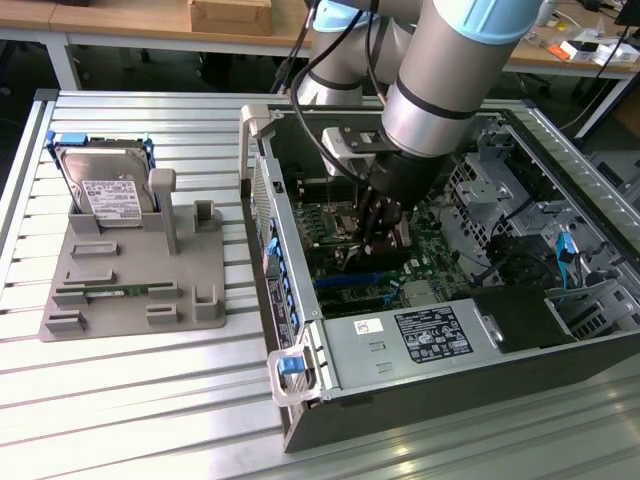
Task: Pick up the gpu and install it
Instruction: 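Insert the gpu into the slot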
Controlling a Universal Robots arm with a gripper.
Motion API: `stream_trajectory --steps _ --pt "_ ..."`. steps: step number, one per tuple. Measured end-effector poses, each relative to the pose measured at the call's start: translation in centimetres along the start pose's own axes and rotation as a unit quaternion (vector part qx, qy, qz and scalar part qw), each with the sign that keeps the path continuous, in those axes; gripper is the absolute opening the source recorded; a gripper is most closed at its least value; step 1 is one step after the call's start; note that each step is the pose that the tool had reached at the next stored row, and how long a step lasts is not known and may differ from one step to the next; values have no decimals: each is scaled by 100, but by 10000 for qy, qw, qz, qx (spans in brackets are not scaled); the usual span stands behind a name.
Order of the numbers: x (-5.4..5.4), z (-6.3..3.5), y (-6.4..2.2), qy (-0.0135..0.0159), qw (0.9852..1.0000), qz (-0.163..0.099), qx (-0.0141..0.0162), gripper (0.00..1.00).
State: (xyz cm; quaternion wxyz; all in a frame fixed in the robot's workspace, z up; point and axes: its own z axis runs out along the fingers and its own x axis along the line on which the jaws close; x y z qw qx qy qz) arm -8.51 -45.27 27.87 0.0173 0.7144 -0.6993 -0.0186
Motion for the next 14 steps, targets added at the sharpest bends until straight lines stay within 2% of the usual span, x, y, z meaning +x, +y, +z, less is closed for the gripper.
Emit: stream_trajectory --steps 6,14 --pt "1 85 21 21 10000 1 -2 26" --pt "-2 90 84 17 10000 1 9 26"
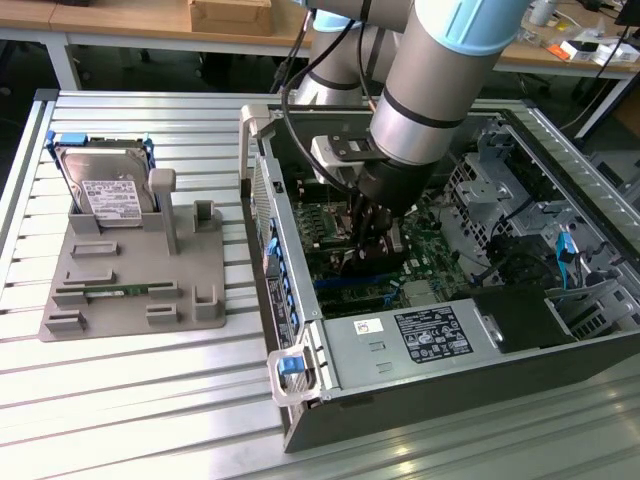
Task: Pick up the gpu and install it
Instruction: 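Insert the gpu into the slot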
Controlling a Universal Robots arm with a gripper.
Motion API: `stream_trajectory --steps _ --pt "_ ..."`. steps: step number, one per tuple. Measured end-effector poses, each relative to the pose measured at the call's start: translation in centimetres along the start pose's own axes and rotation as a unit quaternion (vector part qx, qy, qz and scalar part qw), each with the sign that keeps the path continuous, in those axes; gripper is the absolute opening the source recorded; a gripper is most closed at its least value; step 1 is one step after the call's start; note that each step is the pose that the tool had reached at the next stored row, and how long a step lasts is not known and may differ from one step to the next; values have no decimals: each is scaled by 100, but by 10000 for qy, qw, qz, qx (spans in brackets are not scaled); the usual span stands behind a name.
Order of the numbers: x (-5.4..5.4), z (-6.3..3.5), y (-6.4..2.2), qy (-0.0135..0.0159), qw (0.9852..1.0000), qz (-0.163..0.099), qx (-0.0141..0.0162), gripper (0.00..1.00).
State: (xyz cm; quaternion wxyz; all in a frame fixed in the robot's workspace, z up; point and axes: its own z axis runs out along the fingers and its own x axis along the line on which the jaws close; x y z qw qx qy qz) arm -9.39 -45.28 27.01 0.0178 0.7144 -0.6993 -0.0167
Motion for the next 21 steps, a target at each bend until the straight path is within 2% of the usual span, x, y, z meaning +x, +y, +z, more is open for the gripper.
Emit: stream_trajectory --steps 12,14,15,16,21 --pt "2 -3 2 -3 10000 0 -1 26" --pt "2 -2 2 -111 9999 -5 1 26" --pt "2 -3 2 -187 9998 -9 3 26" --pt "9 -2 2 -215 9998 -11 4 26" --pt "21 20 1 -212 9998 -10 3 26"
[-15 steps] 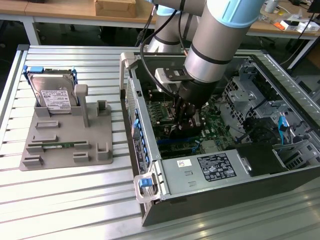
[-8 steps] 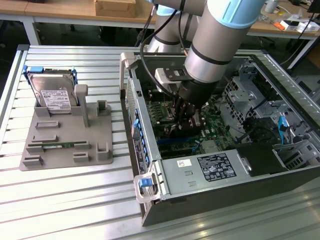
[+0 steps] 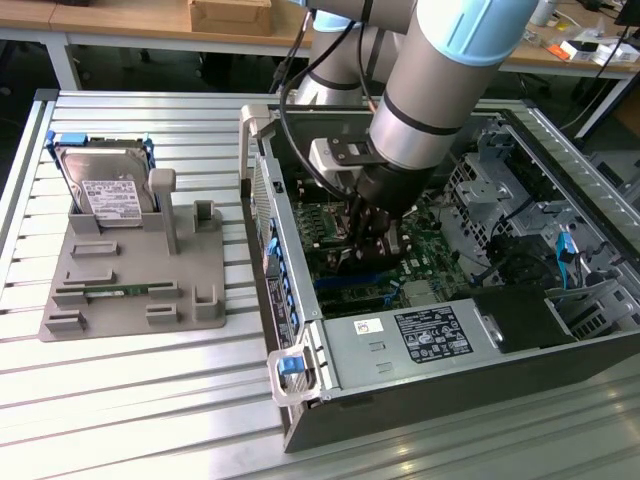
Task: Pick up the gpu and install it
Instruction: 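Insert the gpu into the slot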
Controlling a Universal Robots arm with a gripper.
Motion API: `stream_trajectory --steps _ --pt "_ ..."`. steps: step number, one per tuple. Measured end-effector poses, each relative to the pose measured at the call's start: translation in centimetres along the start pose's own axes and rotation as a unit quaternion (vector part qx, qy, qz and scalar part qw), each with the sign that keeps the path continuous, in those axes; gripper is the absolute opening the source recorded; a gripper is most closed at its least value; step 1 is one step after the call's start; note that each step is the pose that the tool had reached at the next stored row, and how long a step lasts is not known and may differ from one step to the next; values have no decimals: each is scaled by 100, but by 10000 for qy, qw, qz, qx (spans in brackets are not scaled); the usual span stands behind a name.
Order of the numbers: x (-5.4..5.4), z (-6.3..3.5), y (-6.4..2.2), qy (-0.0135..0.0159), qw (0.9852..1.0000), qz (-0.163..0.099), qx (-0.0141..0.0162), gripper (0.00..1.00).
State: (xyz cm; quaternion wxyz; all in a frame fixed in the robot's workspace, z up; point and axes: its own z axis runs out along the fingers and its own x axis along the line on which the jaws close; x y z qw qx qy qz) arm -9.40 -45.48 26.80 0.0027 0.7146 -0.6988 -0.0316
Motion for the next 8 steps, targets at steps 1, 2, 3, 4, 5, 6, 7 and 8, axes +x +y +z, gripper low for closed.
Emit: stream_trajectory --steps 1,2,3,4,5,6,7,8 --pt "1 10 0 1 10000 1 0 26" --pt "1 13 0 2 10000 1 -1 26" --pt "1 15 0 1 10000 2 0 26" --pt "1 17 0 0 10000 2 0 26" --pt "1 17 -1 1 10000 2 0 26" --pt "1 18 -1 4 10000 3 0 26" --pt "1 19 -1 15 10000 7 0 26" --pt "1 20 0 36 10000 25 0 26"
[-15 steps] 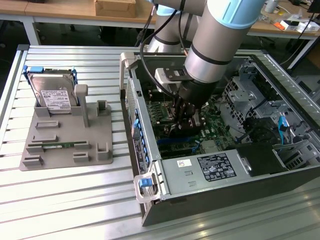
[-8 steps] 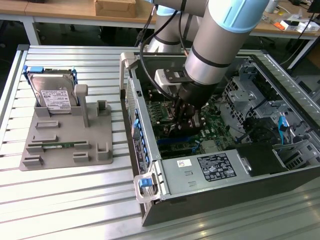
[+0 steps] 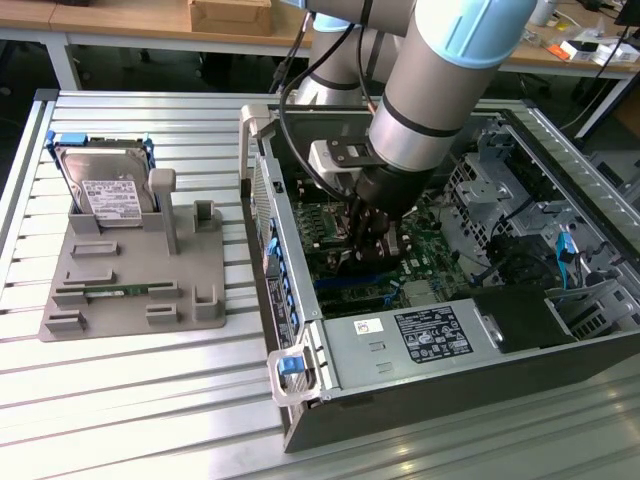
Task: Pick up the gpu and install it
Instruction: 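Insert the gpu into the slot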
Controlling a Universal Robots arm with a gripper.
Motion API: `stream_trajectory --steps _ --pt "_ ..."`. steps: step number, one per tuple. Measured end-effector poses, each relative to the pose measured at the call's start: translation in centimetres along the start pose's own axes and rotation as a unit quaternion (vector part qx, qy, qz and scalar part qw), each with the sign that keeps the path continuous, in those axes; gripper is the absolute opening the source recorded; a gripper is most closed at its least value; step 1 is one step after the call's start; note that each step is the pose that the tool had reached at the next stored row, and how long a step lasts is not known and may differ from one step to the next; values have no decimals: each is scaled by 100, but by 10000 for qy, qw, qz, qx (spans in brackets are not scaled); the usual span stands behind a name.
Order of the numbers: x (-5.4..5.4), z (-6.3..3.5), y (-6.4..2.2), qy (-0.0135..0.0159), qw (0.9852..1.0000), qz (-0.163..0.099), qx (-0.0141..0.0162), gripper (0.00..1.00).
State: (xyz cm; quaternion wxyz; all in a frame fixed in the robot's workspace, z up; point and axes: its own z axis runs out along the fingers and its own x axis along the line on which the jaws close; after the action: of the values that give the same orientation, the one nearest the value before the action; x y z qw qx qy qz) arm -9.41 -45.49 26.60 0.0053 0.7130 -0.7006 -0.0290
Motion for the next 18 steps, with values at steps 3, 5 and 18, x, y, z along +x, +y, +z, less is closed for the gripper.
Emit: stream_trajectory --steps 3,5,18 --pt "1 -2 0 27 10000 35 0 26" --pt "1 -9 1 28 10000 41 0 26" --pt "9 -27 4 42 9998 171 5 26"
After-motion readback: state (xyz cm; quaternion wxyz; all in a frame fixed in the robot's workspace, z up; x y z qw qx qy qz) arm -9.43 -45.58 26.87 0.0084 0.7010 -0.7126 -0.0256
